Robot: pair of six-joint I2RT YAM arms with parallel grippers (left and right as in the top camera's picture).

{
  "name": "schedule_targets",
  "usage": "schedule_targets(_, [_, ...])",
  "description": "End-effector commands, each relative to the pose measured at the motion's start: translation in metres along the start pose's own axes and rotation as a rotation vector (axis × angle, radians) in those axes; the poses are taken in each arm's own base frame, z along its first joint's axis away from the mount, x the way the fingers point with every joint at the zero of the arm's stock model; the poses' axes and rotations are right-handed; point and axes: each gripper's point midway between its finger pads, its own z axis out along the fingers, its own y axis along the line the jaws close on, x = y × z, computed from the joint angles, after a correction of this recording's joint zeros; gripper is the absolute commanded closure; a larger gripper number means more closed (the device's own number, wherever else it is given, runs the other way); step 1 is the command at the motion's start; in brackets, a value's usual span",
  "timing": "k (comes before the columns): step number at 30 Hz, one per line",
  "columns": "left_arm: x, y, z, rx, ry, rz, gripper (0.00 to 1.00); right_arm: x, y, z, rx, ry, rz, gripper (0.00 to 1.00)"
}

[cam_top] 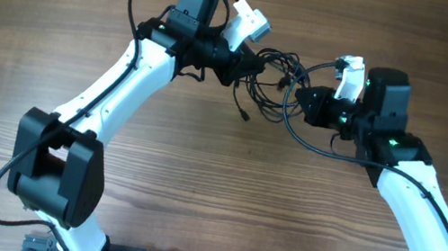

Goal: Untangle cables

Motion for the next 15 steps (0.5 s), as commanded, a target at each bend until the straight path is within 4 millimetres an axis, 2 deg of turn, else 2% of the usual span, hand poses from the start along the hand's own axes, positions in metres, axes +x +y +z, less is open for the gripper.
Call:
schedule_targets(1, [-0.014,0.034,-0.045,-0.139,-0.062,-0.019,0.96,-0.011,-0.057,-0.015,0.286,-0.087,0.094,0.96])
schedule_targets(6, [-0.013,0.022,-0.043,-0.067,-0.065,-0.032,0.96,-0.007,-0.083,-0.025,0.439,-0.108,0.162,0.96])
schedule_targets(10, [-0.013,0.020,-0.045,-0.066,-0.062,-0.042,0.96,0.000,-0.102,-0.035,0.561,-0.115,0.208,0.96])
schedule_targets(12, [-0.012,0.018,-0.046,-0.064,-0.059,-0.049,0.96,0.001,-0.104,-0.036,0.569,-0.107,0.192,0.96])
schedule_targets(13, [-0.013,0.018,-0.047,-0.065,-0.061,-0.062,0.96,0.001,-0.101,-0.034,0.554,-0.100,0.175,0.93])
schedule_targets(14, [-0.013,0.017,-0.047,-0.065,-0.063,-0.061,0.96,0.001,-0.098,-0.033,0.536,-0.090,0.155,0.86])
schedule_targets(15, [-0.014,0.017,-0.048,-0.066,-0.064,-0.059,0.96,0.001,-0.096,-0.031,0.523,-0.083,0.140,0.66])
